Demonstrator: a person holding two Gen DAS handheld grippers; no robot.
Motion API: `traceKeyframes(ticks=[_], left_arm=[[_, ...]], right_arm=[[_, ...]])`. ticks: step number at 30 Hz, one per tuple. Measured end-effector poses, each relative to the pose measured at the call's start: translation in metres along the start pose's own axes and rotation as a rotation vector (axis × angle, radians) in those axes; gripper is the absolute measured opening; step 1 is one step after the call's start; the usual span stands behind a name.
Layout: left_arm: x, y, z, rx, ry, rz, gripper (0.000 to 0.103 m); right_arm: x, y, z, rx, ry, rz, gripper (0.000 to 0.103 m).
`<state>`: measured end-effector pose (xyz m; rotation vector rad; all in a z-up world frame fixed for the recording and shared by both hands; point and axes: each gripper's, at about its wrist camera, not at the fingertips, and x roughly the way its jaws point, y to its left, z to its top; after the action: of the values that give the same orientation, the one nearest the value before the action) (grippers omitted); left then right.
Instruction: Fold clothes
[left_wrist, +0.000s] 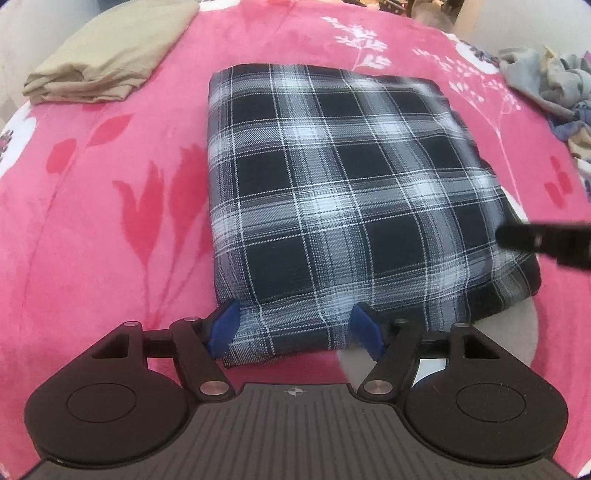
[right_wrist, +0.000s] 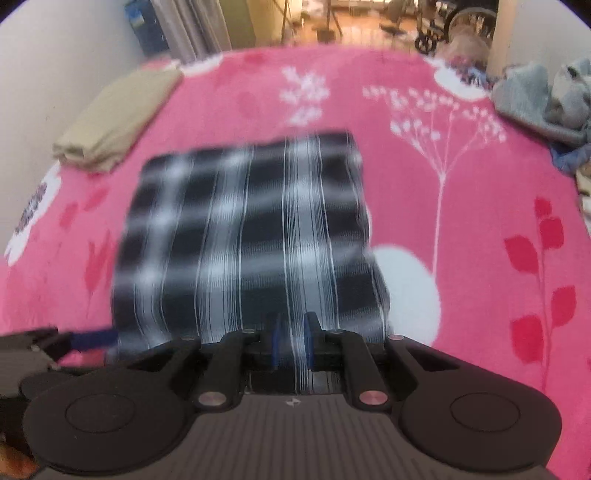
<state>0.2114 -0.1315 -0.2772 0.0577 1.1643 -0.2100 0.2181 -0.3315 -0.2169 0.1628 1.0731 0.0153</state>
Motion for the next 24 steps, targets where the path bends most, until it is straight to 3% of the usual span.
traceKeyframes(ticks=[6, 24], left_arm=[[0.000, 0.005, -0.002, 0.001, 0.001, -0.008, 0.072], [0.001, 0.007, -0.001, 0.000, 0.008, -0.011, 0.073]], right_arm=[[0.034, -0.019, -0.009, 0.022, 0.059, -0.057, 0.013], [0.034, -0.020, -0.011, 0.038, 0.063, -0.067, 0.013]])
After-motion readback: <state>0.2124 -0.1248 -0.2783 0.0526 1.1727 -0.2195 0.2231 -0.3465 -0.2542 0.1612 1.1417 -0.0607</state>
